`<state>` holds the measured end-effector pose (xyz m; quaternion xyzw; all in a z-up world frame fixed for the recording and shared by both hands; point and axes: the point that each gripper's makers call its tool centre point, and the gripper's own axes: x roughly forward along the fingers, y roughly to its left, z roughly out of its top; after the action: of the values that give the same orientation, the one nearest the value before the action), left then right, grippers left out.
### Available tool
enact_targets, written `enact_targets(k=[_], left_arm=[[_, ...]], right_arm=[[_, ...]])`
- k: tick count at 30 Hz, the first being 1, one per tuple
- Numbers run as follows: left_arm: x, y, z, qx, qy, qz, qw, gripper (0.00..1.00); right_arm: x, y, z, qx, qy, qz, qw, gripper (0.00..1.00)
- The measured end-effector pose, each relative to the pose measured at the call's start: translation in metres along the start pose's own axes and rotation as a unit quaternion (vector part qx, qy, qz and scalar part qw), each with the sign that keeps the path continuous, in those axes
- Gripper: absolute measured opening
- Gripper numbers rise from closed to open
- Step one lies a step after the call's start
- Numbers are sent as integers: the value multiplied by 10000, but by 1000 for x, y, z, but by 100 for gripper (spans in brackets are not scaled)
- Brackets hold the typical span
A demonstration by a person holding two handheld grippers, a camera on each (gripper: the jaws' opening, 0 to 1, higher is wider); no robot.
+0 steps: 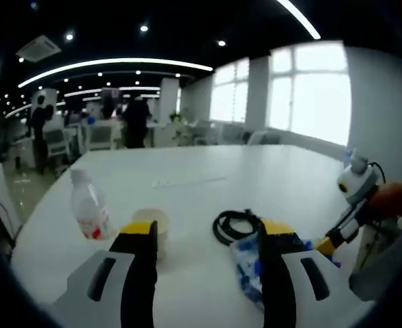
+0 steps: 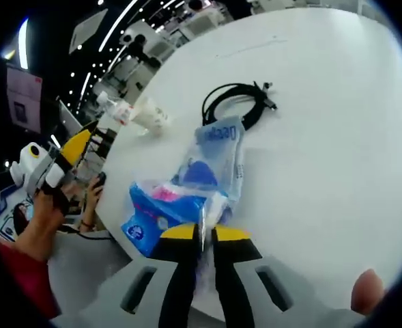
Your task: Arrange the tabletop items into an orderly group along one side of the table until the central work area is clear of visible clutter.
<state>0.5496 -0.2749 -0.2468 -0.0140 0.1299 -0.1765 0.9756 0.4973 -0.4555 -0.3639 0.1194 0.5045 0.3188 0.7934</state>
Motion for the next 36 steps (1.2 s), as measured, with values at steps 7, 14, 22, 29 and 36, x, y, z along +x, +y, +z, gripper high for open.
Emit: enact_targets(k=[7,14,22,29,36], left_arm=[[-6,-9,7,163,-90,-135,9997,55],[-8,-19,10,278,-152,-276,9991,54],[-10,-24,9,323,-162,-370,9987,53],[-13,-32,14,529,-216,-457,9973,53],[-22,-42,19,695,-248,-606,9954,53]], right_arm=[[-5,-9,6,41,-189,-137,9997,15],[-4,-13,5,37,-243,-230,9994,27],[-20,-17,14,11,-597,-415,9973,42],[-47,-20,48,-234,-1211,-639,9903,42],[-78,-25,100,-926,-1792,-1252,9714,44]])
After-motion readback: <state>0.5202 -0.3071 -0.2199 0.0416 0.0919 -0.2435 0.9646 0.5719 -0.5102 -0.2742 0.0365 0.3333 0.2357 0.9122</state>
